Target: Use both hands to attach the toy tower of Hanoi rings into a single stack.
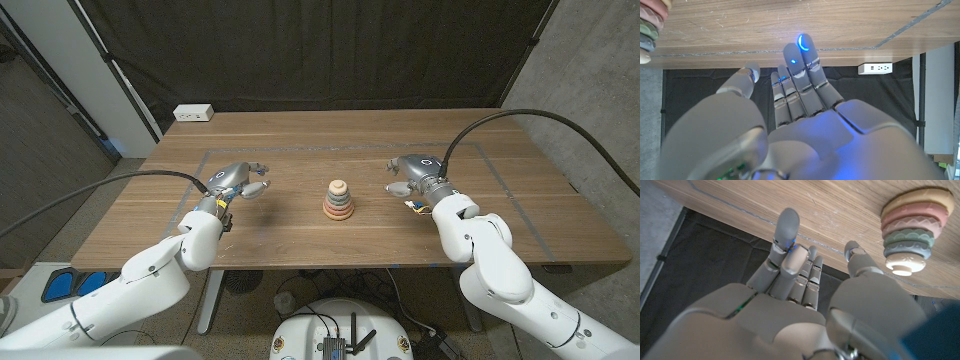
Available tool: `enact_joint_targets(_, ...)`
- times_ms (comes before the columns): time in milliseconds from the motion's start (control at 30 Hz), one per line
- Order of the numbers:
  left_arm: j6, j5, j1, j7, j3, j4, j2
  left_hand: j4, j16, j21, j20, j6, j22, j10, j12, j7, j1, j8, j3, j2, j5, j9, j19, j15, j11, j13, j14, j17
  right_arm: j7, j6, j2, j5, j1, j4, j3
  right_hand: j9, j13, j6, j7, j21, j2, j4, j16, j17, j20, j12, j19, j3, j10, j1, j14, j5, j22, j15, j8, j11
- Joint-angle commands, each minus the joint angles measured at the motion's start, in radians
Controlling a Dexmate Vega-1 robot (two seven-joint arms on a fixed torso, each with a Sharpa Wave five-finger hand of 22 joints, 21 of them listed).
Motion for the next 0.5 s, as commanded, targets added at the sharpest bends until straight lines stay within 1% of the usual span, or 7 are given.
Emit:
enact_joint_targets(33, 0.086, 0.100, -0.048, 0.018, 0.087, -0.031, -0.028, 0.001, -0.001, 0.001, -0.100, -0.006, 0.002, -0.010, -0.001, 0.005, 0.003, -0.001, 0.007, -0.005, -0.003, 0.003, -0.003, -0.097, 0.004, 0.000, -0.005, 0.003, -0.165, -0.050, -0.016, 0.073, -0.120, 0.000, 0.084, 0.005, 0.005, -0.002, -0.006, -0.005, 0.007, -0.005, 0.003, -0.002, -0.002, -0.004, -0.008, 0.011, -0.011, 0.016, -0.009, 0.004, 0.000, 0.002, -0.001, -0.001)
enact_joint_targets(100, 0.085, 0.094, -0.046, 0.002, 0.081, -0.039, -0.016, 0.002, -0.001, 0.000, -0.100, -0.011, 0.002, -0.016, -0.002, 0.007, 0.002, -0.002, 0.006, -0.005, -0.004, 0.004, -0.007, -0.097, 0.004, -0.001, -0.007, 0.003, -0.204, -0.062, -0.004, 0.078, -0.126, 0.010, 0.082, 0.007, 0.006, -0.001, -0.008, -0.005, 0.006, -0.006, -0.001, -0.005, -0.002, -0.005, -0.009, 0.013, -0.014, 0.021, -0.014, 0.004, 0.001, 0.002, 0.000, -0.001)
enact_joint_targets(167, 0.068, 0.075, -0.038, 0.000, 0.065, -0.037, -0.011, 0.003, -0.002, 0.000, -0.098, -0.023, 0.002, -0.024, -0.003, 0.008, 0.001, -0.004, 0.004, -0.006, -0.004, 0.004, -0.008, -0.097, 0.008, -0.002, -0.010, 0.002, -0.216, -0.065, 0.003, 0.116, -0.129, 0.011, 0.090, 0.011, 0.005, 0.015, -0.014, -0.004, 0.004, -0.006, 0.001, -0.003, -0.001, -0.009, -0.009, 0.015, -0.022, 0.027, -0.015, 0.004, 0.004, 0.002, 0.009, 0.004)
enact_joint_targets(200, 0.049, 0.064, -0.033, 0.007, 0.055, -0.030, -0.012, 0.003, -0.001, 0.000, -0.097, -0.028, 0.002, -0.032, -0.005, 0.009, 0.000, -0.005, 0.004, -0.007, -0.005, 0.004, -0.010, -0.097, 0.012, -0.001, -0.010, 0.004, -0.227, -0.068, 0.003, 0.118, -0.127, 0.016, 0.085, 0.015, 0.002, 0.020, -0.008, 0.000, 0.002, -0.002, 0.004, 0.001, -0.001, -0.016, -0.009, 0.015, -0.036, 0.026, -0.014, 0.002, 0.009, 0.002, 0.013, 0.020)
enact_joint_targets(233, 0.026, 0.052, -0.029, 0.015, 0.047, -0.020, -0.013, 0.004, -0.001, 0.000, -0.097, -0.031, 0.002, -0.035, -0.005, 0.010, -0.001, -0.005, 0.004, -0.007, -0.005, 0.004, -0.011, -0.097, 0.011, -0.001, -0.011, 0.005, -0.228, -0.078, -0.001, 0.105, -0.120, 0.022, 0.073, 0.018, 0.000, 0.020, 0.008, 0.001, 0.001, 0.001, 0.006, 0.003, 0.000, -0.023, -0.012, 0.015, -0.054, 0.023, -0.014, 0.001, 0.011, 0.002, 0.014, 0.028)
enact_joint_targets(300, -0.004, 0.038, -0.034, 0.020, 0.043, -0.001, -0.019, 0.004, -0.002, 0.000, -0.097, -0.032, 0.002, -0.034, -0.003, 0.012, -0.003, -0.004, 0.003, -0.008, -0.005, 0.004, -0.009, -0.097, 0.014, -0.002, -0.014, 0.004, -0.236, -0.094, -0.002, 0.087, -0.107, 0.039, 0.052, 0.018, -0.002, 0.009, 0.013, 0.004, 0.000, 0.002, 0.008, 0.004, -0.001, -0.026, -0.011, 0.015, -0.064, 0.022, -0.013, 0.000, 0.014, 0.002, 0.009, 0.031)
enact_joint_targets(500, -0.009, 0.024, -0.072, 0.005, 0.065, 0.038, -0.051, 0.006, 0.001, 0.000, -0.099, -0.032, 0.001, -0.037, -0.002, 0.014, -0.008, -0.001, -0.001, -0.009, -0.007, 0.005, -0.010, -0.097, 0.014, -0.005, -0.015, 0.007, -0.296, -0.113, -0.008, 0.117, -0.103, 0.076, 0.049, 0.017, -0.006, -0.032, 0.008, 0.001, -0.003, -0.001, 0.014, 0.006, -0.001, -0.027, -0.025, 0.021, -0.086, 0.031, -0.017, -0.002, 0.013, 0.003, -0.010, 0.028)
